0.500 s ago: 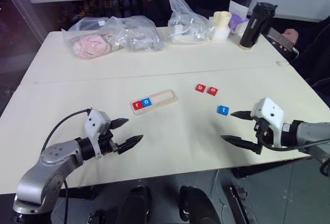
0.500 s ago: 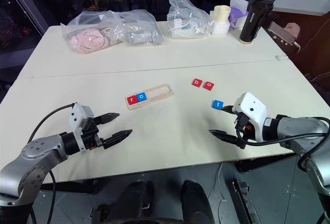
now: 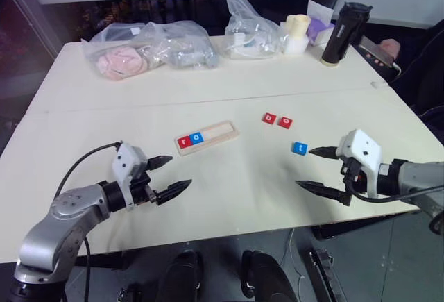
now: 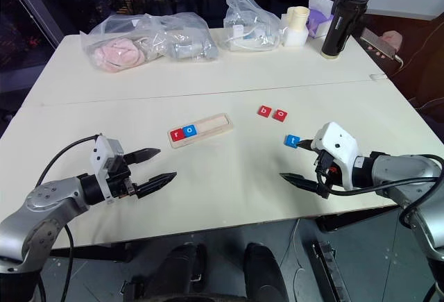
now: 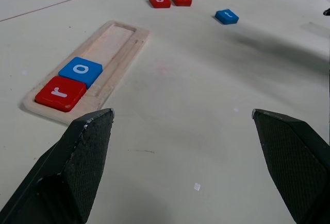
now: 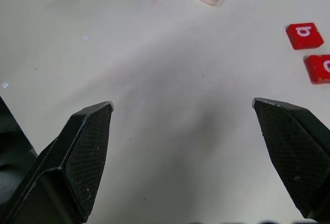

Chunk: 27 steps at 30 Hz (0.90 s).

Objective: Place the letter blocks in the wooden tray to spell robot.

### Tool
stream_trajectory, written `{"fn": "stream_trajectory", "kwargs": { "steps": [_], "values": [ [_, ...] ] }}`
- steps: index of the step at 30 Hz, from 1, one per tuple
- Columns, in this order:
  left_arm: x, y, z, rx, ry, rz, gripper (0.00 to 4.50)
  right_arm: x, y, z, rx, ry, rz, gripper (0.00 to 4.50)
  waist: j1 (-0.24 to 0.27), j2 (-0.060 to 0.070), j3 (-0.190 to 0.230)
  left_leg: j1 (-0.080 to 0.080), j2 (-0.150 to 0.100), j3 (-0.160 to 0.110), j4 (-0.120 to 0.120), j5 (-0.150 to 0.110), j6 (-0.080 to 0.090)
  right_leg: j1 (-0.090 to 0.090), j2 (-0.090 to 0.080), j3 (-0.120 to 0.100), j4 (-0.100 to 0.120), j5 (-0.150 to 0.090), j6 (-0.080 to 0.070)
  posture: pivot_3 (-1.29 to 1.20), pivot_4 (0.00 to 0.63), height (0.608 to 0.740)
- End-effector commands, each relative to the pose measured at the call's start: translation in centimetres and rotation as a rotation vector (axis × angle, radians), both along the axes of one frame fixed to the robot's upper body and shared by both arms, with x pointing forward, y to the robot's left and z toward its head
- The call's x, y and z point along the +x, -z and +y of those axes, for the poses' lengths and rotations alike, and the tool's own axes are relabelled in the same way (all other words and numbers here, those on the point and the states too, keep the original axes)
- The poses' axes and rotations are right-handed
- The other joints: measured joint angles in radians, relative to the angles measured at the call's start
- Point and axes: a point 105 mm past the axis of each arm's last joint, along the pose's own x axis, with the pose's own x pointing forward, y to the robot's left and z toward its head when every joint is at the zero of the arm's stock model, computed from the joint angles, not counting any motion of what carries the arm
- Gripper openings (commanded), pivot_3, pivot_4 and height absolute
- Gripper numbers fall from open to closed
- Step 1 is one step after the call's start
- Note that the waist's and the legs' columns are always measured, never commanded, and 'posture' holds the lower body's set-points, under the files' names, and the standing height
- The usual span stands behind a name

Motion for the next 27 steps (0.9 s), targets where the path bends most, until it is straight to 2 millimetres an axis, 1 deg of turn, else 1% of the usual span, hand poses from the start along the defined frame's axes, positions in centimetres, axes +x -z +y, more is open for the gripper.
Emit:
{"fn": "stream_trajectory", "kwargs": {
  "steps": [1, 8, 12, 15, 19, 20, 22, 27],
  "values": [
    [0.1, -0.7, -0.2, 0.021, 0.028, -0.044, 4.5, 0.1, -0.8, 0.2, -0.017, -0.012, -0.047, 4.48, 0.0, 0.0, 0.0, 0.0, 0.0, 0.0, 0.0, 0.0, 0.0, 0.0, 0.0, 0.0, 0.0, 0.0, 0.0, 0.0, 0.15, 0.74],
    [0.2, -0.7, -0.2, 0.04, 0.04, -0.041, 4.5, 0.3, -0.6, 0.4, -0.014, -0.016, -0.054, 4.48, 0.0, 0.0, 0.0, 0.0, 0.0, 0.0, 0.0, 0.0, 0.0, 0.0, 0.0, 0.0, 0.0, 0.001, -0.002, 0.0, 0.15, 0.74],
    [0.7, -0.6, 0.3, 0.07, 0.041, -0.041, 4.5, 0.4, -0.6, 0.8, -0.007, -0.025, -0.055, 4.48, 0.0, 0.0, 0.0, 0.0, 0.0, 0.0, 0.0, 0.0, 0.0, -0.001, 0.0, 0.0, 0.0, 0.001, -0.002, 0.0, 0.15, 0.74],
    [2.1, -0.8, 0.9, 0.087, 0.052, -0.042, 4.5, 0.4, -0.4, 1.2, -0.006, -0.036, -0.052, 4.48, 0.002, 0.0, 0.0, 0.0, 0.0, 0.0, 0.0, 0.0, 0.0, -0.001, 0.0, 0.0, 0.0, 0.0, 0.0, 0.0, 0.15, 0.74],
    [5.1, -1.0, 1.4, 0.13, 0.075, -0.071, 4.5, 0.6, -0.2, 1.7, -0.003, -0.04, -0.058, 4.48, 0.001, 0.0, 0.0, 0.0, 0.0, 0.001, 0.0, 0.0, 0.0, -0.001, 0.0, -0.001, 0.0, 0.0, 0.0, 0.0, 0.15, 0.74],
    [5.9, -1.0, 1.3, 0.136, 0.086, -0.075, 4.5, 0.6, -0.2, 1.8, 0.0, -0.041, -0.061, 4.48, 0.001, 0.0, 0.0, -0.001, 0.0, 0.002, 0.0, 0.0, 0.0, -0.001, 0.0, -0.001, 0.0, 0.002, -0.003, 0.0, 0.15, 0.74],
    [7.1, -0.9, 1.2, 0.141, 0.108, -0.073, 4.5, 0.7, -0.2, 2.1, 0.005, -0.039, -0.066, 4.48, 0.002, 0.0, 0.0, -0.001, 0.0, 0.003, 0.0, 0.002, 0.003, -0.001, 0.0, -0.001, 0.0, 0.002, -0.003, 0.0, 0.15, 0.74],
    [9.5, 0.7, 0.9, 0.165, 0.157, 0.006, 4.5, 0.5, 0.2, 2.5, 0.014, -0.031, -0.073, 4.48, 0.001, 0.0, 0.0, -0.003, 0.0, 0.004, 0.0, 0.001, 0.005, -0.003, 0.001, -0.001, 0.0, 0.002, -0.003, 0.0, 0.15, 0.74]
  ]
}}
